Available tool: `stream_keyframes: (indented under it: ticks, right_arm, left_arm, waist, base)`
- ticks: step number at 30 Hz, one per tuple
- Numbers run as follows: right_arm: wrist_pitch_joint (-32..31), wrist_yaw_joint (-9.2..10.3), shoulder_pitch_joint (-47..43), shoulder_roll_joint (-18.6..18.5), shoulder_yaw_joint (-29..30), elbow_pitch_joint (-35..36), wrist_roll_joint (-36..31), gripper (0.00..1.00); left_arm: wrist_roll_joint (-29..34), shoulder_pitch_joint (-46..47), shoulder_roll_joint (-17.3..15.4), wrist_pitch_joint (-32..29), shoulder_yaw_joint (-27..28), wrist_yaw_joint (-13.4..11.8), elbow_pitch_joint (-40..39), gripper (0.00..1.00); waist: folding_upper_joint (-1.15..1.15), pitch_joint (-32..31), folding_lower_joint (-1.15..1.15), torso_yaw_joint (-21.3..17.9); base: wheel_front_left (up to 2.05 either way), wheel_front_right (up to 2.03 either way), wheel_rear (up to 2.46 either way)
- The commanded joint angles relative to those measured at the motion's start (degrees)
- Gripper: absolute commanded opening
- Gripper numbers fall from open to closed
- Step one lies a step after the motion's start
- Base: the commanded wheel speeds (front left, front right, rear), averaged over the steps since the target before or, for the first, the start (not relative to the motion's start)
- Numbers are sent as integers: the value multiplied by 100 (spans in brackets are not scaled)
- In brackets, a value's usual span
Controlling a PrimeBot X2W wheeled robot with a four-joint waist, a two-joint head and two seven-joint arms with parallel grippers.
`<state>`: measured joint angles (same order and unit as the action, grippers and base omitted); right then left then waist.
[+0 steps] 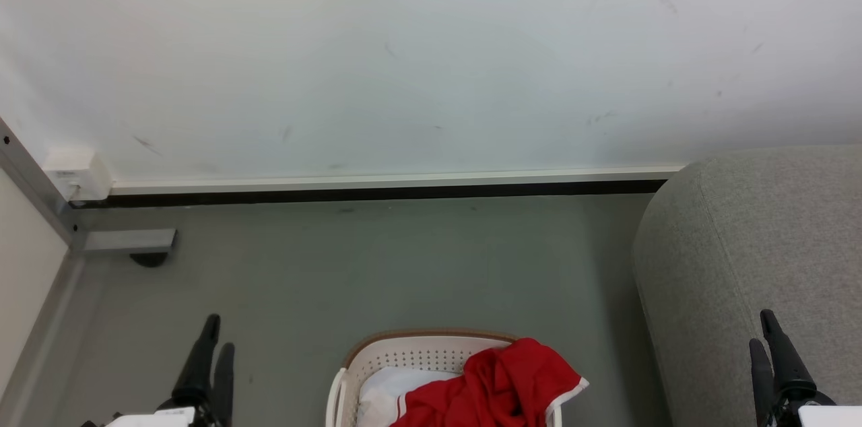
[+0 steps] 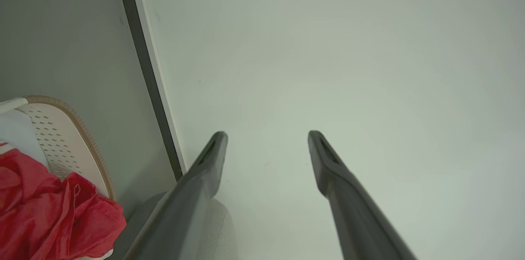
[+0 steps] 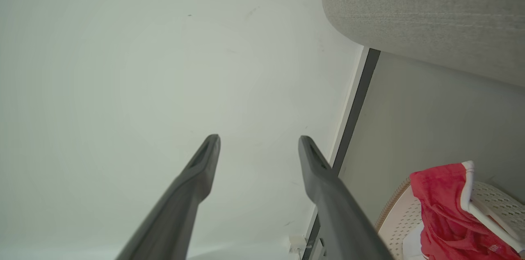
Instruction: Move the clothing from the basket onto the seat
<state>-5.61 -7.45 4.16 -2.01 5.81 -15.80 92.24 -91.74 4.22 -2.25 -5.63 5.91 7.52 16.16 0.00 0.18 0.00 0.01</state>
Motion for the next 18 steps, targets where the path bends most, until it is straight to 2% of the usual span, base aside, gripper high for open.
stream_keyframes:
  ticks: [1,10,18]
  right_arm:
    - [64,-1,95,-47,-30,104,-100,100]
    - [314,-2,91,-55,-136,200,-926,100]
    - [516,-2,120,-104,-278,348,-2041,100]
  left_arm:
    - [67,120,-31,65,-28,-4,-87,100]
    - [556,164,-37,316,-109,-19,-47,100]
    - [1404,167,-42,520,-158,-27,-86,100]
  waist:
    - [0,1,0,2]
    - [0,3,0,11]
    - [0,0,0,18]
  base:
    - [0,0,0]
    - [0,0,0]
    - [0,0,0]
